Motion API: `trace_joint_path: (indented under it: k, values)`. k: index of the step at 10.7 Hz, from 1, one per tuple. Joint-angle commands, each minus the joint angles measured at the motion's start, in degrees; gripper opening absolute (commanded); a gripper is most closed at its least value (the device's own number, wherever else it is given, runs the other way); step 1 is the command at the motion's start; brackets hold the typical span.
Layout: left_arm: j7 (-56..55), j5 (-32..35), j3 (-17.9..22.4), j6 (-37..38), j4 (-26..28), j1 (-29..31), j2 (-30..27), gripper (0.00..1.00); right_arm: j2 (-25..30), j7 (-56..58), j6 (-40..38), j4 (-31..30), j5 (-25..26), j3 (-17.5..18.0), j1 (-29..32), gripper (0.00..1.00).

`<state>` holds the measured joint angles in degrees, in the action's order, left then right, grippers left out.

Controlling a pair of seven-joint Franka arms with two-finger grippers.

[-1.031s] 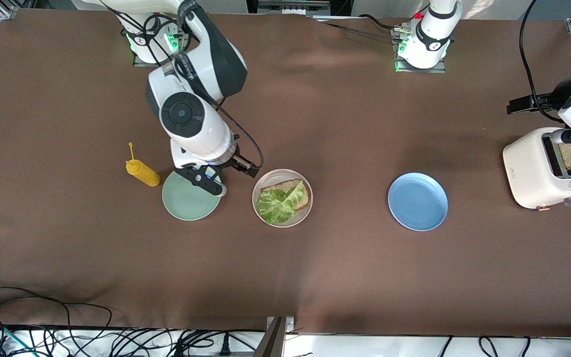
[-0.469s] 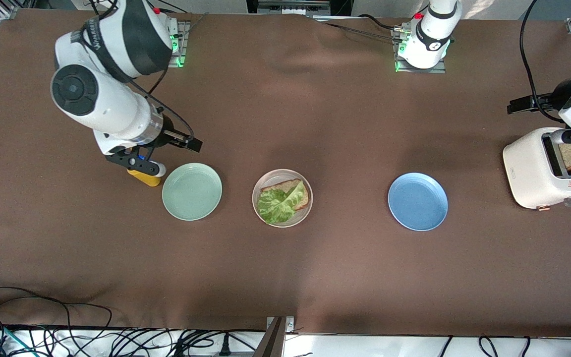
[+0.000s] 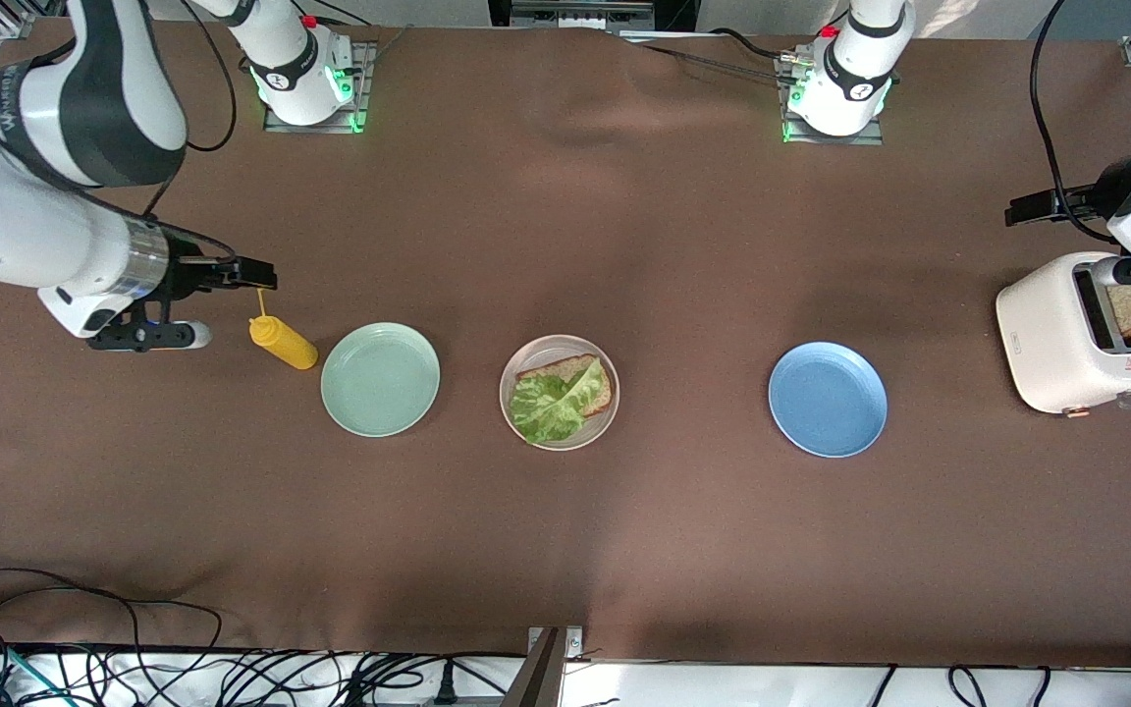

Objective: Make sandwich on beige plate with both arms
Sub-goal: 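Release the lettuce and withdraw the right gripper, then grasp the yellow squeeze bottle with the right gripper and lift it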

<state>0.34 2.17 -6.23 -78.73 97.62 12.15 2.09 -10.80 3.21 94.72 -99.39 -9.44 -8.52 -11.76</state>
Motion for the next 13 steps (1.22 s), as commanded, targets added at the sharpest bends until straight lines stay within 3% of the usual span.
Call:
trace_joint_path:
  k: [1,4,9,10,13]
  values:
    - [0.54,0.99,-0.45,0.50,-0.06,0.68,-0.16,1.00,1.49,13.62,0.37,-3.70,0.56,1.05,6.90,1.00]
    - [0.54,0.99,-0.45,0.50,-0.06,0.77,-0.16,1.00,-2.54,29.52,4.84,-4.58,0.47,1.13,13.50,1.00]
    - [0.62,0.99,-0.45,0.50,-0.41,0.77,0.02,1.00,-9.84,56.59,12.14,-5.11,-1.01,1.22,15.45,1.00]
    - [0.62,0.91,-0.45,0.50,-0.24,0.77,0.02,1.00,-11.42,60.82,13.20,-5.20,-2.94,1.31,15.71,1.00]
    - [0.62,0.99,-0.36,0.50,-0.15,0.86,0.11,1.00,-16.69,81.36,14.88,-5.38,-16.63,1.40,17.90,1.00]
